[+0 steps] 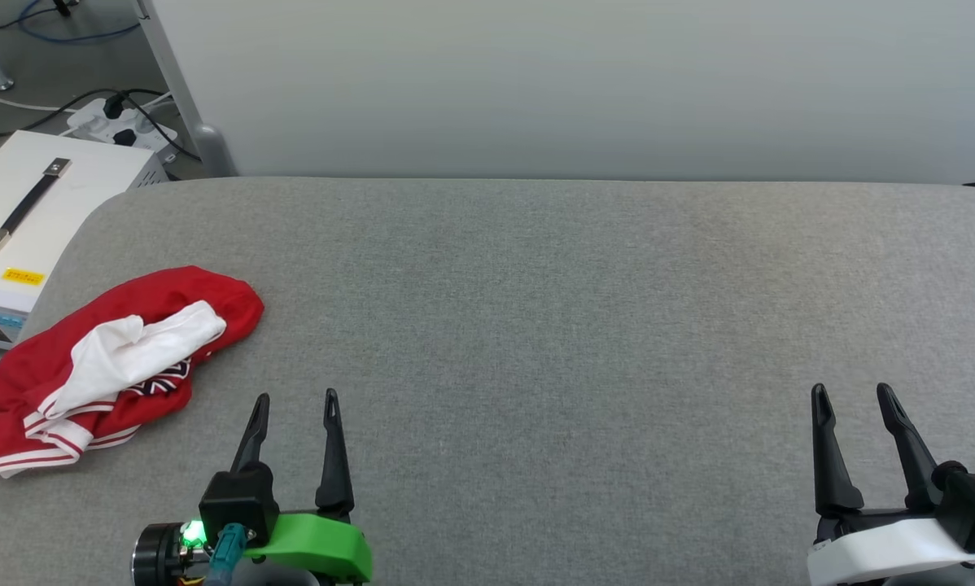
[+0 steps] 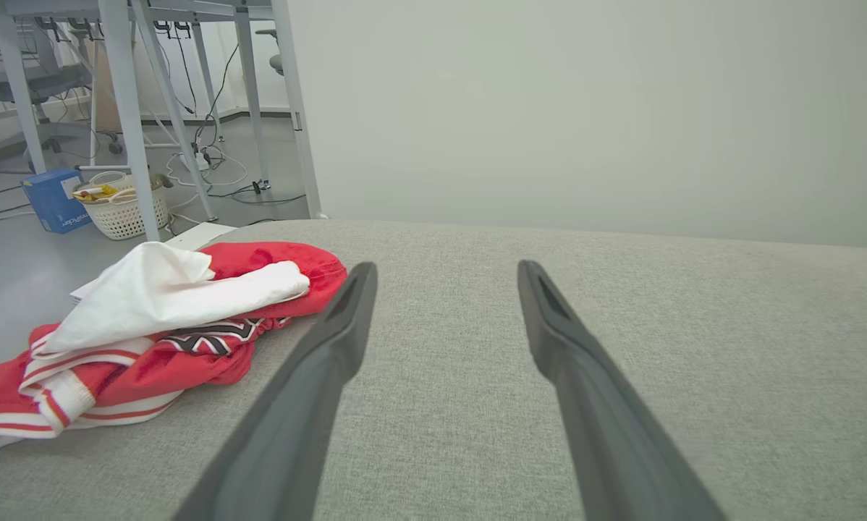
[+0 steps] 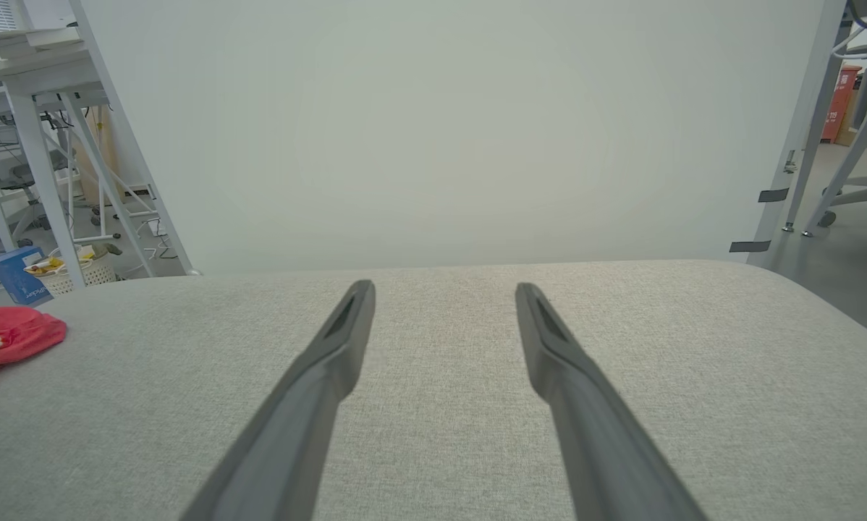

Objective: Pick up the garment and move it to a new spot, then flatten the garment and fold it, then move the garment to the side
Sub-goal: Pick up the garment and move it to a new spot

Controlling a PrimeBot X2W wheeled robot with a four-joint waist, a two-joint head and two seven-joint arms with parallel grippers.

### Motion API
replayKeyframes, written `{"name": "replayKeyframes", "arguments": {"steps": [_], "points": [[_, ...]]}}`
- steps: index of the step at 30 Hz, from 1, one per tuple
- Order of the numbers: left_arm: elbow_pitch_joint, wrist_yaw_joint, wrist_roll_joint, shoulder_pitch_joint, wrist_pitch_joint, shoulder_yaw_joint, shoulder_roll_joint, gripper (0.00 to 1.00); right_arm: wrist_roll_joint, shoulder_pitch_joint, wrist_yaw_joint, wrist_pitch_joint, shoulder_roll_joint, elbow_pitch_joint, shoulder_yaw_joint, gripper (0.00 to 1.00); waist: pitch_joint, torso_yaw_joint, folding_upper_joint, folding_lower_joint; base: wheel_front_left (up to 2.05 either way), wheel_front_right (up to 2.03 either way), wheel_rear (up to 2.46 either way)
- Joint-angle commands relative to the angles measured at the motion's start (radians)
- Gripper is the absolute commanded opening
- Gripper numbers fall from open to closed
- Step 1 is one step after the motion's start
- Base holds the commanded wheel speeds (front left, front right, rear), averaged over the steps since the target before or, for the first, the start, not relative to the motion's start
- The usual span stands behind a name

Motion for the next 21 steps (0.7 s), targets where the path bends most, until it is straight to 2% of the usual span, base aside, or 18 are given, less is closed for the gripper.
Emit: {"name": "replayKeyframes", "arguments": {"steps": [1, 11, 21], "points": [[0.001, 0.004, -0.004, 0.005, -0.006, 0.001, -0.005, 1.00, 0.003, 0.010, -0.001, -0.006, -0.001, -0.001, 0.001, 1.00, 0.003, 0.011, 0.0000, 0.0000, 0.00, 0.00, 0.00], [0.004, 0.011, -0.009, -0.011, -0.006, 0.025, -0.005, 1.00, -0.004, 0.000, -0.001, -0.006, -0.001, -0.002, 0.009, 1.00, 0.026, 0.101, 0.0000, 0.0000, 0.00, 0.00, 0.00], [0.004, 0.014, -0.024, -0.027, -0.006, 0.044, -0.005, 1.00, -0.015, -0.012, -0.001, -0.006, -0.001, -0.001, 0.014, 1.00, 0.055, 0.236, 0.0000, 0.0000, 0.00, 0.00, 0.00]]}}
